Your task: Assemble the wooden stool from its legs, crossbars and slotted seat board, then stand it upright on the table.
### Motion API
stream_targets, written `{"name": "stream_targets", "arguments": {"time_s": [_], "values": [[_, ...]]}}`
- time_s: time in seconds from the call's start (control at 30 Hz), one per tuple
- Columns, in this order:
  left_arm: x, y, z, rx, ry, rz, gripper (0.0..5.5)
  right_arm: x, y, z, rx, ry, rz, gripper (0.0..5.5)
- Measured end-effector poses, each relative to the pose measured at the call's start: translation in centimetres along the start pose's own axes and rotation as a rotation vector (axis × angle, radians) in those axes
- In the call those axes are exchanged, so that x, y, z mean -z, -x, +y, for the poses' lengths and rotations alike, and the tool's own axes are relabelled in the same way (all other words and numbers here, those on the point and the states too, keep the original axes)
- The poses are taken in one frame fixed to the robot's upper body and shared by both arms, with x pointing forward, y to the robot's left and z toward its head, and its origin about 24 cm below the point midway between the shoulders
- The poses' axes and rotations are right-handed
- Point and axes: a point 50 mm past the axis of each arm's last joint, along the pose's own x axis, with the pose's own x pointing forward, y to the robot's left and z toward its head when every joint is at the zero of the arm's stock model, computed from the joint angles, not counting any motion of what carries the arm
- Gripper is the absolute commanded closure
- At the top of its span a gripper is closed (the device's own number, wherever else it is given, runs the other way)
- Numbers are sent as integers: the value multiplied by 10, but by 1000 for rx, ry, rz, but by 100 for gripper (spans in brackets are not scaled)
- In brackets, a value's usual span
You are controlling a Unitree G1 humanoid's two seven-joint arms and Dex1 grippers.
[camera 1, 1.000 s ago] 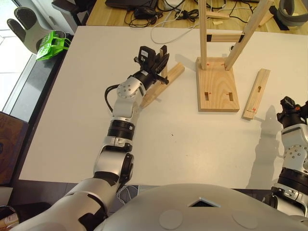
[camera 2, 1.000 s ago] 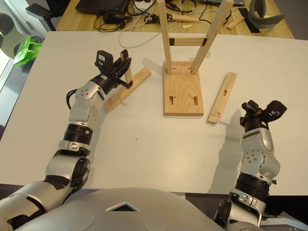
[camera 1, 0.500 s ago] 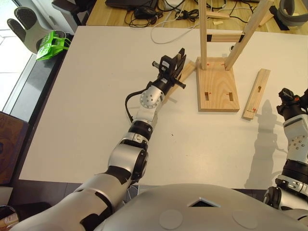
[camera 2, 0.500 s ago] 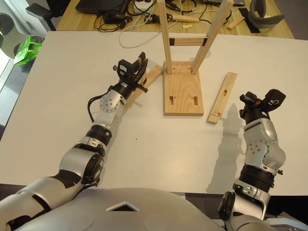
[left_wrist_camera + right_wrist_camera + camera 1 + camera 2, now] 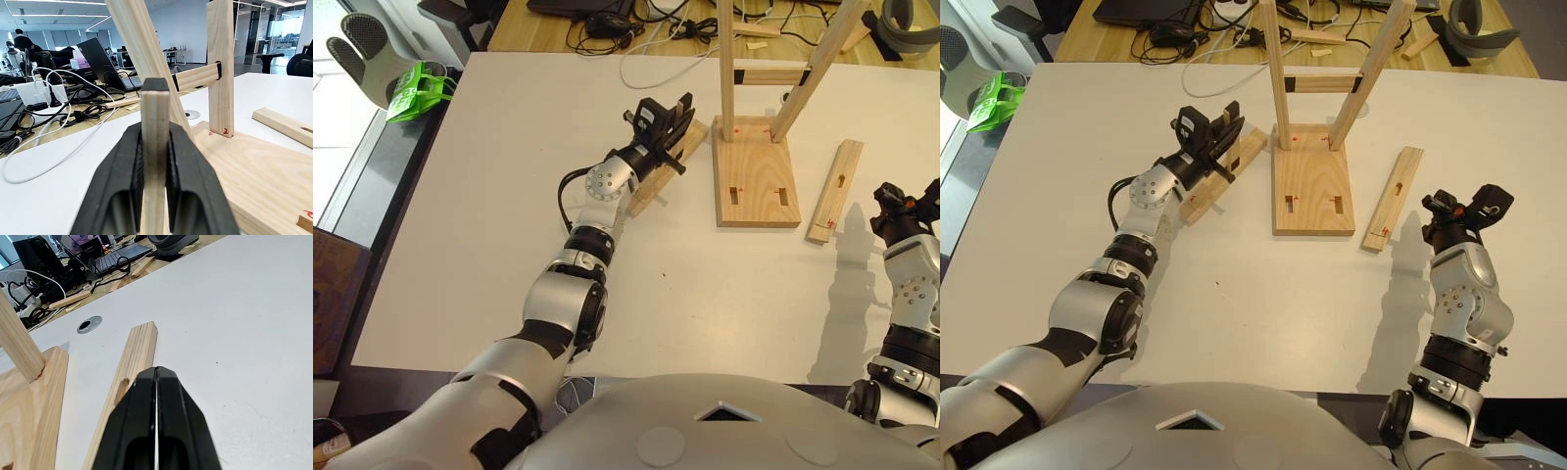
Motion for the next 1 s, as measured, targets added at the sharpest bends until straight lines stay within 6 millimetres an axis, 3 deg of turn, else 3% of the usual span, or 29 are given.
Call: {"name": "stream_targets", "arguments": {"time_s": [0.57, 0.8, 1.0], "values": [[1, 0, -6, 1, -63, 22, 510, 7, 0, 3, -4, 9, 14, 550], [0, -8, -17, -65, -67, 96, 510, 8, 0, 6, -20, 29, 19, 550], [0, -11, -14, -146, -85, 166, 510, 9, 0, 7, -23, 43, 16, 550]]}}
